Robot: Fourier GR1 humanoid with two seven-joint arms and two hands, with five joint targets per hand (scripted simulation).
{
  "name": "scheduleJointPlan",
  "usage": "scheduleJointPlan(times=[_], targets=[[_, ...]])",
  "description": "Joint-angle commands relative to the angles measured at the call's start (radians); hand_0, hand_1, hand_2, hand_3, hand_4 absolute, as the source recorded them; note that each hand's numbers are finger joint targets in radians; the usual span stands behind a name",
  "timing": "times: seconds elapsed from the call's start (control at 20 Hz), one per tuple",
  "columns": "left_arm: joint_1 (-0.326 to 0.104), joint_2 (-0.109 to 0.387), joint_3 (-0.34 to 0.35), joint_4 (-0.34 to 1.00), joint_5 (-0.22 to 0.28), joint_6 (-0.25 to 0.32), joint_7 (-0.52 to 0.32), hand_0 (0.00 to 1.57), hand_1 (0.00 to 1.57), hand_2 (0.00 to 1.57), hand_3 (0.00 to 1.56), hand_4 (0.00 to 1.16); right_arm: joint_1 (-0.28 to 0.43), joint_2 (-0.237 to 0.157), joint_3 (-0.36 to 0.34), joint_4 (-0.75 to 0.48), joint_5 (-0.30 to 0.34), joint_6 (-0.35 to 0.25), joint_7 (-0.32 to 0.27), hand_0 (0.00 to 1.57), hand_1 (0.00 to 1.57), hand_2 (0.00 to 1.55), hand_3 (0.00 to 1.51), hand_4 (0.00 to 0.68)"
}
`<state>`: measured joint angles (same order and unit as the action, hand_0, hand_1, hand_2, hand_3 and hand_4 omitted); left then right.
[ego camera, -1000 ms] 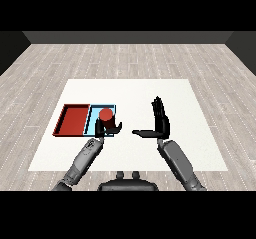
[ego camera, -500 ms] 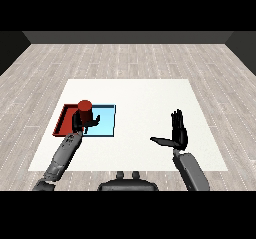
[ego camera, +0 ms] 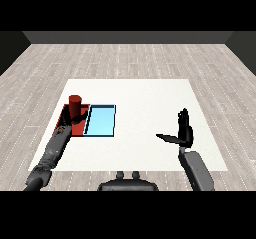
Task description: Pick the red can and put it in the red box
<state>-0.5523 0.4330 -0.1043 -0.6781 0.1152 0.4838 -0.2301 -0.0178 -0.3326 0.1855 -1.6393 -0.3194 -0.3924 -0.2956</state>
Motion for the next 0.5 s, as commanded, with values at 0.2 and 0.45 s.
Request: scheduleJointPlan(times=[0.2,0.45], targets=[[-0.177,-0.026,0.059,0.425,-0.044,0.007,-0.046,1.57,1.57,1.53,1.46,1.03,-0.056,0.057,-0.014,0.143,-0.012,0.035,-0.039,0.00,0.00,0.00,0.00,0.000],[-0.196,-0.026,0.026,0.569,-0.090,0.016,0.100,0.65,0.65,0.70,0.00,0.64,-0.086,0.052,-0.065,0.233,-0.035,0.078,-0.093,0.00,0.00,0.00,0.00,0.000]])
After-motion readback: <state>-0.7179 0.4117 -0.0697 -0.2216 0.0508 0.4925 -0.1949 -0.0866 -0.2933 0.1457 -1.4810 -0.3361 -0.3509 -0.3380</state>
